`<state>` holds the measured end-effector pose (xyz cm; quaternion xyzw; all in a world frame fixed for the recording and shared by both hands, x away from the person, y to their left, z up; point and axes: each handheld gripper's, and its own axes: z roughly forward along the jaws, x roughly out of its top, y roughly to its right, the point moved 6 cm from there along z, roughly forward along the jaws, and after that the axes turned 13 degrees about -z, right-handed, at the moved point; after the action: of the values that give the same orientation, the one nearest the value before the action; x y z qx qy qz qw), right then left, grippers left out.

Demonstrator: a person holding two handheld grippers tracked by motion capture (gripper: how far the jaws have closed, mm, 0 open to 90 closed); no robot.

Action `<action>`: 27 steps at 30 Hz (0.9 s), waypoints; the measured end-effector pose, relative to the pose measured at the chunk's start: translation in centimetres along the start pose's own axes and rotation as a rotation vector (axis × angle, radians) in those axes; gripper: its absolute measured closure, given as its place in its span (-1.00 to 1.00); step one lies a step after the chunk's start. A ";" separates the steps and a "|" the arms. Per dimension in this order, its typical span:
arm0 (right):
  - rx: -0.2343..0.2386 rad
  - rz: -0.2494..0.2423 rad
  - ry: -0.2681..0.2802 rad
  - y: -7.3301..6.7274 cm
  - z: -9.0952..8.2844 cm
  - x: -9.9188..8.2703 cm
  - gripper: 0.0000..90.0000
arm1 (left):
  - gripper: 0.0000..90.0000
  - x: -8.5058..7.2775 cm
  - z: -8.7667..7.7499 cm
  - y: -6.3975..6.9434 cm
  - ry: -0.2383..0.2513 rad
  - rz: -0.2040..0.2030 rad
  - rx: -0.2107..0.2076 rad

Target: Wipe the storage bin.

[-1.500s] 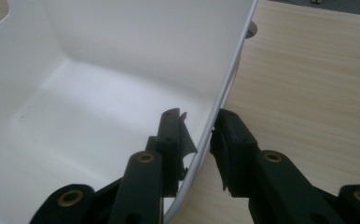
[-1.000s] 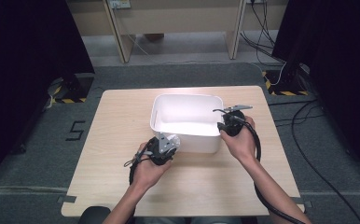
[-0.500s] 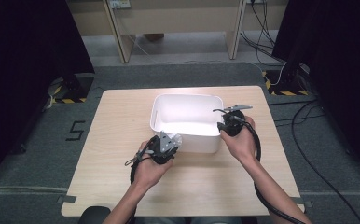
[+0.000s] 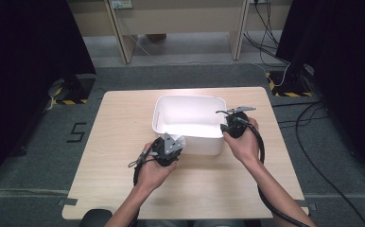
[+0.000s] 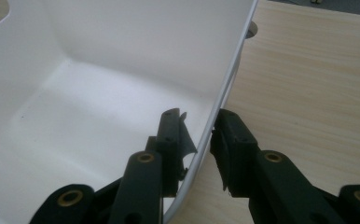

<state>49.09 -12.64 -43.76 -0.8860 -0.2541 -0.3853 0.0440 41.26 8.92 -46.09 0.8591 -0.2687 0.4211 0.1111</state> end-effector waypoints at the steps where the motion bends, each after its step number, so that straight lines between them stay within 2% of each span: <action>1: 0.000 0.000 0.000 0.0 0.0 0.0 0.61 | 0.61 0.0 0.0 0.0 -0.002 0.002 -0.001; 14: 0.000 0.003 0.000 0.0 0.0 0.0 0.61 | 0.61 -0.4 0.7 0.3 -0.017 0.006 -0.002; 15: 0.001 0.003 0.001 0.0 0.0 0.0 0.61 | 0.61 -0.3 0.8 0.2 -0.014 0.019 0.001; 17: 0.001 0.002 0.000 0.0 0.0 0.0 0.61 | 0.61 -0.5 0.9 0.2 -0.023 0.008 -0.003; 22: 0.001 0.000 0.001 0.0 0.0 0.0 0.60 | 0.61 -0.8 1.2 0.2 -0.036 0.011 -0.002; 23: 0.001 0.001 0.001 0.0 0.0 0.0 0.60 | 0.61 -0.8 1.3 0.2 -0.032 0.023 0.002; 24: 0.002 0.003 0.000 -0.1 0.0 0.0 0.60 | 0.61 -1.0 1.4 0.3 -0.041 0.010 -0.001; 25: 0.002 0.004 0.000 0.0 0.0 0.0 0.60 | 0.61 -0.9 1.5 0.2 -0.036 0.021 0.001; 26: 0.002 0.004 0.001 0.0 0.0 0.0 0.60 | 0.61 -1.1 1.6 0.3 -0.044 0.011 0.001; 27: 0.002 0.004 0.001 -0.1 0.0 0.0 0.60 | 0.61 -1.1 1.7 0.2 -0.039 0.019 0.001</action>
<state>49.10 -12.58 -43.75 -0.8863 -0.2529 -0.3853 0.0457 41.75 8.47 -48.00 0.8648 -0.2787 0.4053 0.1013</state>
